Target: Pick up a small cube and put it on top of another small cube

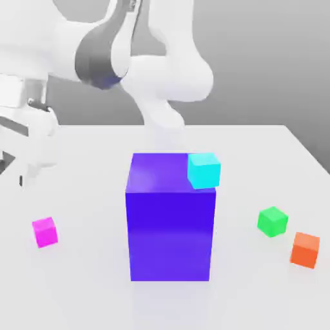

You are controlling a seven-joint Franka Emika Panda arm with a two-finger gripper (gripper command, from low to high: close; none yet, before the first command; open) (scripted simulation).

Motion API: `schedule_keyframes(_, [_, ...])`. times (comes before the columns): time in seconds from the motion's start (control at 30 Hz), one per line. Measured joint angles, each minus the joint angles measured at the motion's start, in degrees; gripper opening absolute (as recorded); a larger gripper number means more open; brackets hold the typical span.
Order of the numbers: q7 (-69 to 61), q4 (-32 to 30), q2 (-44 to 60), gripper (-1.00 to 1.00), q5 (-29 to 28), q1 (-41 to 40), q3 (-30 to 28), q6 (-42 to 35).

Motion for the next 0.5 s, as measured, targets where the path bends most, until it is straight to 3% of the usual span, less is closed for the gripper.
schedule_keyframes(0.2, [-4.1, -6.1, 11.0, 0.0, 9.0, -7.0, -3.7, 7.0])
schedule_keyframes(0.43, [-13.2, -4.4, 25.3, 0.0, 21.8, -15.1, 7.1, 17.8])
schedule_keyframes(0.47, [-13.7, -4.1, 26.7, -1.0, 22.3, -16.2, 8.2, 18.9])
schedule_keyframes(0.5, [-13.7, -4.1, 26.7, -1.0, 22.3, -16.2, 8.2, 18.9])
